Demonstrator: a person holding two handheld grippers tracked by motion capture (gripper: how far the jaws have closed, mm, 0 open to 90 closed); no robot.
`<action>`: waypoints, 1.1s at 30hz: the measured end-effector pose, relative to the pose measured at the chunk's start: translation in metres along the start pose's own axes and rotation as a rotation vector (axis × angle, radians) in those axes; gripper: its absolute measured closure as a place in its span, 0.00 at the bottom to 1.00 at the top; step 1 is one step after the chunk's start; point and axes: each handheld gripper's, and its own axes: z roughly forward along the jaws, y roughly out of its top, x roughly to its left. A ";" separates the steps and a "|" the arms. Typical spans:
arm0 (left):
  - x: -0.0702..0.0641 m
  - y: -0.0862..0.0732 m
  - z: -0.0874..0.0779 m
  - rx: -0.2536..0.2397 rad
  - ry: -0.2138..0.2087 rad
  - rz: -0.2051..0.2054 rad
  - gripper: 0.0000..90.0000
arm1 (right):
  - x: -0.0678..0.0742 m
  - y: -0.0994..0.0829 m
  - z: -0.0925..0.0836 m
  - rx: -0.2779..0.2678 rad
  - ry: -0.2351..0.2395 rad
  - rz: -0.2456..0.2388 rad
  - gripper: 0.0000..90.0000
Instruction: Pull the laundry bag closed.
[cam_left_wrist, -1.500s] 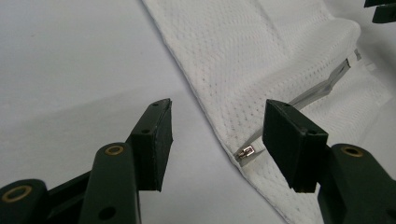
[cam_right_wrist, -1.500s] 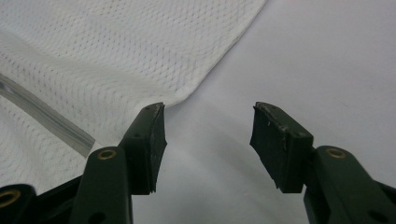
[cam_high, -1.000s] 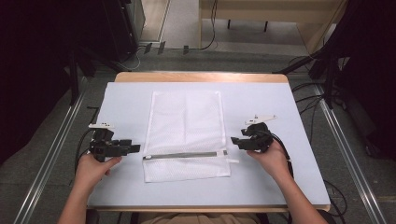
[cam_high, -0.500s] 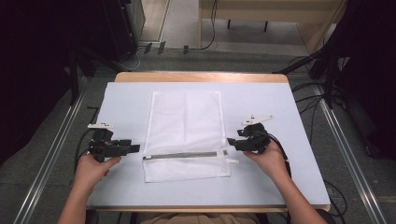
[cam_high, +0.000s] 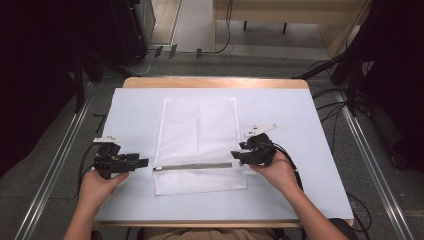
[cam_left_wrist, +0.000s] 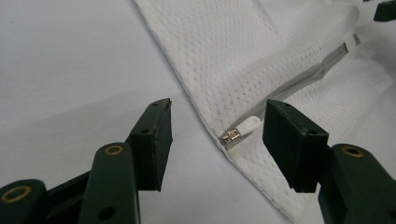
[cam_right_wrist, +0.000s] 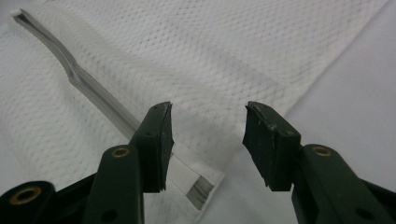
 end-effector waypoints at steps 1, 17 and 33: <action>0.000 0.000 0.000 0.000 0.000 0.000 0.48 | 0.002 0.001 0.001 0.000 0.006 0.004 0.59; 0.005 -0.002 0.004 0.035 -0.031 -0.042 0.48 | 0.023 0.010 0.015 0.002 0.057 -0.043 0.61; 0.007 -0.002 -0.003 0.001 -0.030 -0.039 0.46 | 0.048 0.026 0.032 0.022 0.131 -0.074 0.63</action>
